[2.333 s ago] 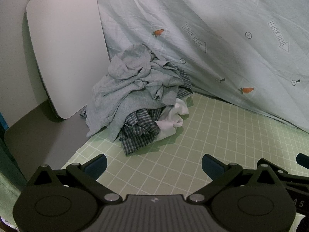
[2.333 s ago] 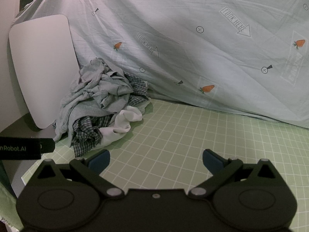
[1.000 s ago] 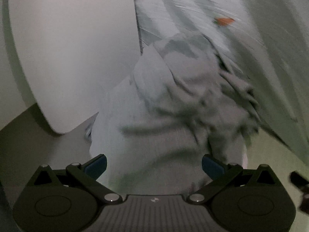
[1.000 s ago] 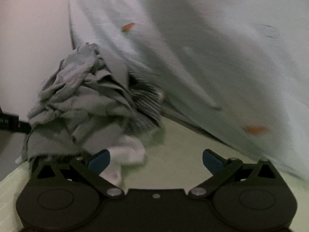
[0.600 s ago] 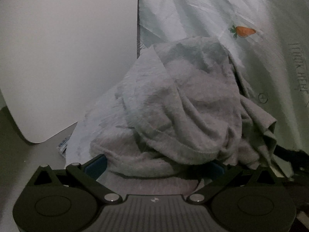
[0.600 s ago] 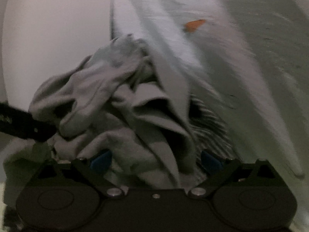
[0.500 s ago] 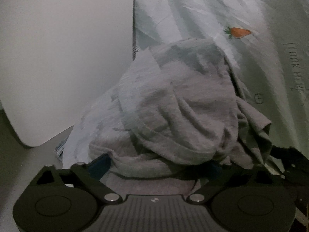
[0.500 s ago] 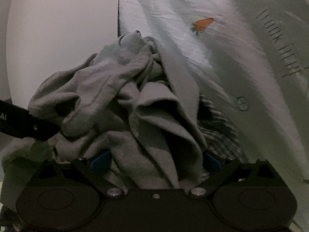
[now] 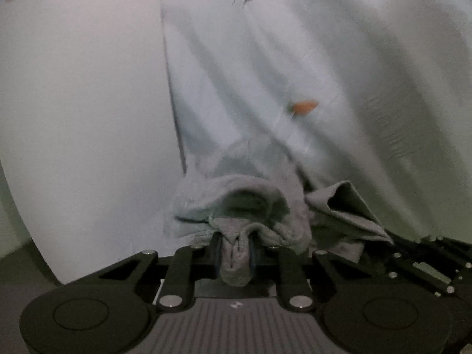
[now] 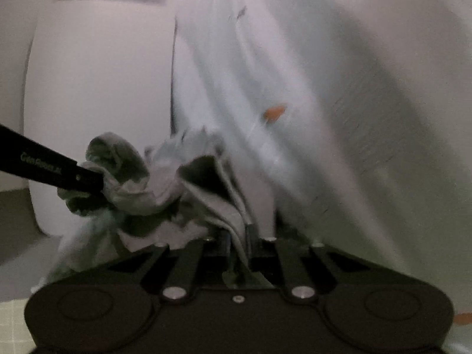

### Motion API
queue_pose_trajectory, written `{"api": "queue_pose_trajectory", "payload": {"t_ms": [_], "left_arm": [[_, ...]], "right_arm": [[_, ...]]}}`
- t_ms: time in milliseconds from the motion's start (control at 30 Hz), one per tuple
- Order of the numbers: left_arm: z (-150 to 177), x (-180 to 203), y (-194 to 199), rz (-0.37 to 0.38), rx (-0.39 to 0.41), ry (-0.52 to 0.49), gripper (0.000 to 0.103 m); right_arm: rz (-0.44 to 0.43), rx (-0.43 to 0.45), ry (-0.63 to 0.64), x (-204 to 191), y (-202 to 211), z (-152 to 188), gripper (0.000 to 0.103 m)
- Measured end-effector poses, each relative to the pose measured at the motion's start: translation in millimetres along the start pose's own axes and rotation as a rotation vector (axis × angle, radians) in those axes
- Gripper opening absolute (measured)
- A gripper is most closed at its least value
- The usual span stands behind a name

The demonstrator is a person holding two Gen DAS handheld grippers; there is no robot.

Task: Fold clothes
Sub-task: 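Grasp the grey hoodie from the pile with both grippers, then lift the grey hoodie with both grippers and carry it onto the open mat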

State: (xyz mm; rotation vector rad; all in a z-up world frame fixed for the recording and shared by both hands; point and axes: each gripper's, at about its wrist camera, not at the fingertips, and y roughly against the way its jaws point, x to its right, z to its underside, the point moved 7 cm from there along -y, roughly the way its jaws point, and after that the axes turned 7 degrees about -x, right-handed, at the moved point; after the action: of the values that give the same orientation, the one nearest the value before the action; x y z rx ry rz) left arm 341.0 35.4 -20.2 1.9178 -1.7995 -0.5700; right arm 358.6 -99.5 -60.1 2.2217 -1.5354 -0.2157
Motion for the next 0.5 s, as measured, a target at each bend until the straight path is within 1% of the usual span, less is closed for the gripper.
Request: {"api": "queue_pose_trajectory", "payload": {"t_ms": [133, 200, 267, 333, 400, 500], "left_arm": [[1.1, 22.7, 57.2, 0.069, 0.057, -0.029, 0.019], [8.9, 39.8, 87.2, 0.11, 0.078, -0.058, 0.019], [22.3, 61.1, 116.5, 0.17, 0.083, -0.084, 0.018], [39.9, 86.3, 141.8, 0.229, 0.073, -0.113, 0.018], [58.8, 111.5, 166.9, 0.292, 0.057, -0.14, 0.018], [91.4, 148.6, 185.9, 0.39, -0.011, -0.163, 0.019]], "right_arm": [[0.093, 0.082, 0.016, 9.2, 64.4, -9.6, 0.01], [0.125, 0.098, 0.025, 13.2, 101.4, -3.4, 0.009], [0.158, 0.105, 0.048, 13.1, 136.4, 8.8, 0.01], [0.203, 0.099, 0.061, 17.6, 164.5, 24.8, 0.009], [0.249, 0.086, 0.022, 28.3, 200.0, 44.0, 0.009], [0.323, 0.042, -0.035, 54.6, 250.3, 76.3, 0.009]]}}
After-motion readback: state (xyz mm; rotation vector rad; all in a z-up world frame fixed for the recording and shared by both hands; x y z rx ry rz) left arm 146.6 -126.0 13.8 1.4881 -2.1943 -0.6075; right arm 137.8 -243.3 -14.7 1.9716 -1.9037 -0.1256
